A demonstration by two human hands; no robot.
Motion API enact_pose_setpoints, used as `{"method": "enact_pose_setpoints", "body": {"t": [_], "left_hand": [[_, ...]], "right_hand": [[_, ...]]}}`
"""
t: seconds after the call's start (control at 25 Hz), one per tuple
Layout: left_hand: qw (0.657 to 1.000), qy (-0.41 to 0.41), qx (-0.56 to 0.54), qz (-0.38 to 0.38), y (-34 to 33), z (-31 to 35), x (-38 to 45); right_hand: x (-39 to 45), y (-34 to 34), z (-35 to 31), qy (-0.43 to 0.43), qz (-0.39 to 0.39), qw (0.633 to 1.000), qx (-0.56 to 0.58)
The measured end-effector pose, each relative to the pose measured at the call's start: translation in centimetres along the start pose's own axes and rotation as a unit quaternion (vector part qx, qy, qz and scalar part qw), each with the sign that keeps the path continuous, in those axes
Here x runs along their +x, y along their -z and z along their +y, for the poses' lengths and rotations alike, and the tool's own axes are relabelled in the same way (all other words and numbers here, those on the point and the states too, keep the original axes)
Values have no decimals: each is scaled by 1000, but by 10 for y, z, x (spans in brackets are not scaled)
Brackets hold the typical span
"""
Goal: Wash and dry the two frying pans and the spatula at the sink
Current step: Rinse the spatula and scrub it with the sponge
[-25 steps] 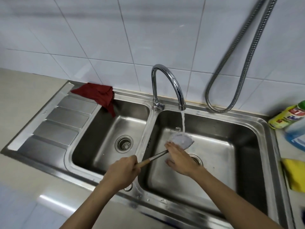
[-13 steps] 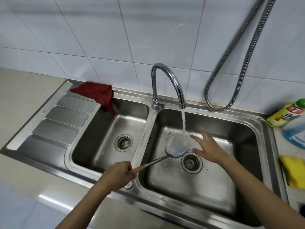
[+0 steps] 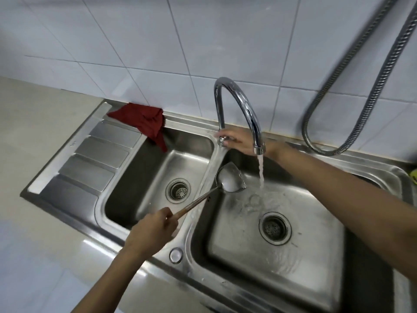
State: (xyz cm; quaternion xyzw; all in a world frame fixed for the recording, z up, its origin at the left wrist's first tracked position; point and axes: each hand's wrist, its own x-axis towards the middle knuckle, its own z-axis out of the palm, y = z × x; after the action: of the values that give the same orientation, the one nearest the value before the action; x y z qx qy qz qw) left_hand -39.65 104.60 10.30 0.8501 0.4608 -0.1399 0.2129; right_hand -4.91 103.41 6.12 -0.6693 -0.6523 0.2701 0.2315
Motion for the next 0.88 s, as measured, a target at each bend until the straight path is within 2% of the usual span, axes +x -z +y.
{"method": "enact_pose_setpoints", "body": {"t": [0.12, 0.2, 0.32, 0.48, 0.56, 0.64, 0.76, 0.8, 0.88], "left_hand": [[1000, 0, 13, 2, -1, -3, -10], [999, -7, 43, 14, 0, -1, -14], [997, -18, 62, 35, 6, 3, -15], [989, -33, 129, 70, 14, 16, -17], [986, -39, 139, 80, 14, 24, -22], [992, -40, 108, 60, 8, 29, -24], [998, -55, 9, -30, -13, 43, -25], [995, -63, -45, -70, -22, 50, -25], [978, -67, -132, -147, -37, 66, -27]], "right_hand": [[22, -3, 2, 17, 26, 999, -19], [20, -10, 7, -9, 71, 993, 97], [15, -16, 17, -70, 136, 962, 227], [-10, -8, -19, -111, 149, 918, 351], [-43, -8, -24, -157, 183, 926, 290], [-98, -17, -16, -225, 226, 919, 233], [-214, -49, 1, -291, 262, 895, 215], [-255, -58, 3, -315, 271, 894, 171], [-330, -70, 12, -344, 312, 886, 4]]}}
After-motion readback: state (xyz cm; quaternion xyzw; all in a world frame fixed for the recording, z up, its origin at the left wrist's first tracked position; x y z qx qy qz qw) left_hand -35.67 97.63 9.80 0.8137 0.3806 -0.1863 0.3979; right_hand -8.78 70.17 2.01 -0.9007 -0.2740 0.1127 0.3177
